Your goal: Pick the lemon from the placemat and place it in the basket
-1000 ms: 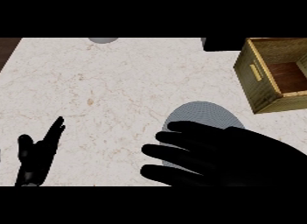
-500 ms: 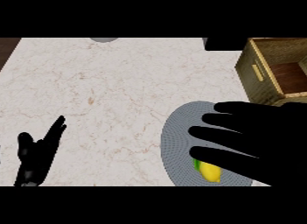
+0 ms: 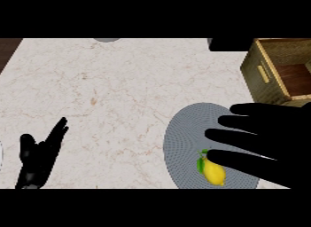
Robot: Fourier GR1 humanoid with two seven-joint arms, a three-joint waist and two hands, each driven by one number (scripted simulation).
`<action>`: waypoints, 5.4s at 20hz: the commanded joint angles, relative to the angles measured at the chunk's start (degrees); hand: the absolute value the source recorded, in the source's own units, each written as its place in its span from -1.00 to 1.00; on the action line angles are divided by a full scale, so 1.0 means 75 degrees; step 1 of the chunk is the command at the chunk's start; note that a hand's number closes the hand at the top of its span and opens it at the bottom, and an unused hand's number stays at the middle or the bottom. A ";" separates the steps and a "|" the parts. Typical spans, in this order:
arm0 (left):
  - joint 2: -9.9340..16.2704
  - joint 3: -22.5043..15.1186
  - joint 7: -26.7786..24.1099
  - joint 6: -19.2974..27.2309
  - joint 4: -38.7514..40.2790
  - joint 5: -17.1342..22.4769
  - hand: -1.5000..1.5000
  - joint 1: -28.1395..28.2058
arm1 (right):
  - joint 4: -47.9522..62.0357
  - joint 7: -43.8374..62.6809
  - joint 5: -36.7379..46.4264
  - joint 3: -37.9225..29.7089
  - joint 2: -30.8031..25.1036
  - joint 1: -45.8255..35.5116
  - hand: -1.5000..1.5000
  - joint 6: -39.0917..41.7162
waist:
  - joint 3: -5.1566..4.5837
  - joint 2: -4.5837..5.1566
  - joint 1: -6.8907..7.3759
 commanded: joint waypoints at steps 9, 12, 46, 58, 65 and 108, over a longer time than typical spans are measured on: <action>-0.0166 -0.0104 0.0483 -0.0146 0.0240 -0.0088 0.00 0.0288 | -0.0463 0.0093 0.1465 0.0662 0.1300 0.1294 -1.00 -0.0210 | -0.0076 0.0083 0.0076; -0.0315 -0.0015 0.0164 -0.0080 0.0591 -0.0149 0.00 0.0268 | -0.0979 -0.0071 0.2371 0.1106 0.1580 0.2143 -1.00 -0.0402 | -0.0068 0.0098 0.0035; -0.0475 0.0439 0.0655 -0.0239 0.0340 -0.0393 0.00 0.0136 | 0.2359 -0.4084 0.8628 0.3433 0.2391 0.3885 -1.00 -0.3555 | -0.0076 0.0088 0.0063; -0.0612 0.0420 0.0003 -0.0599 0.0864 -0.0594 0.00 0.0265 | 0.3000 -0.4178 0.9442 0.3530 0.2667 0.4035 -1.00 -0.3593 | -0.0080 0.0087 0.0027; -0.0582 0.0497 0.0459 -0.0645 0.0390 -0.0527 0.00 0.0314 | 0.3339 -0.4340 0.9818 0.3585 0.2992 0.4003 -1.00 -0.3682 | -0.0078 0.0082 0.0053; -0.0854 0.0721 0.0405 -0.0722 0.0149 -0.0665 0.00 0.0668 | -0.1993 0.3341 0.6463 -0.2557 0.6864 0.3401 1.00 -0.4541 | -0.0110 0.0027 -0.0177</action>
